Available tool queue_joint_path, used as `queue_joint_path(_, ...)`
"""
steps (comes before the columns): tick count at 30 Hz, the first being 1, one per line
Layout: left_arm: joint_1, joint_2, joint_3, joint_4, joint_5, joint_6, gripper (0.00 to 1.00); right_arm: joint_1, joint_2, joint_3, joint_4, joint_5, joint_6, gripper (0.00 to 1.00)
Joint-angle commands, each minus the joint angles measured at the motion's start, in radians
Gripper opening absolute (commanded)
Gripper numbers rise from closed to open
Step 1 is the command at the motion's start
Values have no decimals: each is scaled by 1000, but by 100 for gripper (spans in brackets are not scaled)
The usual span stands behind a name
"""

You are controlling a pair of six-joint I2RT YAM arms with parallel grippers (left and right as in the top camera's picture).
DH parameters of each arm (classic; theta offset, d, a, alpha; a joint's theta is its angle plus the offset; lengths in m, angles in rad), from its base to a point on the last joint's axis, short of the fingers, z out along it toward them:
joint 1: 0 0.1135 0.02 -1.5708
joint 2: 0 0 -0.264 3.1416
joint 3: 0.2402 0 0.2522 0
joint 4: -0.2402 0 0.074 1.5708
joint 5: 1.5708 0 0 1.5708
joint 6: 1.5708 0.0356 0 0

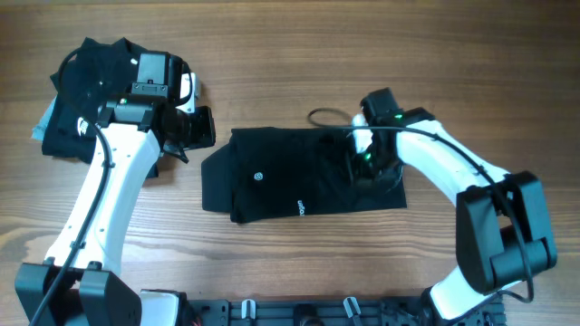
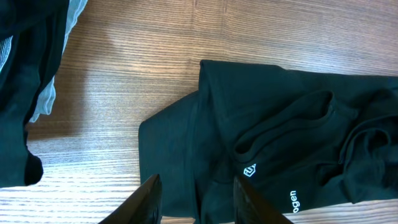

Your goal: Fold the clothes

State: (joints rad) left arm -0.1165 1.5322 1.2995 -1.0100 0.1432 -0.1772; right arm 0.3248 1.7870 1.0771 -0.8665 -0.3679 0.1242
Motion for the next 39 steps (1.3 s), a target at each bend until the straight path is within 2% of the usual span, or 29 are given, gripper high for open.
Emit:
queue_joint_path(1, 3, -11, 7, 2, -2, 12, 37, 89, -39, 19, -65, -341, -305, 12)
queue_joint_path(3, 3, -11, 7, 2, -2, 12, 37, 86, -90, 28, -28, -275, -254, 12)
queue_joint_path(7, 3, -11, 7, 2, -2, 12, 38, -10, -142, 30, 74, 74, 63, 14)
queue_joint_path(10, 3, -11, 7, 6, -3, 12, 38, -48, -108, 28, 87, 127, 60, 9)
queue_joint_path(13, 3, -11, 7, -2, -2, 3, 39, -20, -34, 28, 174, 33, 55, 7)
queue_joint_path(18, 3, -11, -56, -53, 80, -41, 53, 16, 83, 28, 385, -65, 47, 11)
queue_joint_path(21, 3, -11, -203, 7, 132, -62, 69, 11, 88, 28, 384, -59, 73, 11)
queue_joint_path(25, 4, -11, -421, 251, 145, -93, 93, 11, 88, 28, 378, -59, 64, 11)
queue_joint_path(27, 15, -11, -500, 361, 128, -93, 100, 11, 88, 28, 376, -59, 60, 11)
queue_joint_path(30, 76, -10, -542, 411, 80, -92, 100, 11, 88, 28, 376, -59, 60, 11)
queue_joint_path(32, 109, -2, -554, 449, 98, -90, 100, 11, 88, 28, 377, -59, 60, 11)
queue_joint_path(36, 135, 74, -557, 521, 205, -27, 99, 11, 88, 28, 377, -58, 60, 11)
queue_joint_path(39, 134, 195, -557, 561, 298, 18, 99, 11, 88, 28, 376, -55, 60, 11)
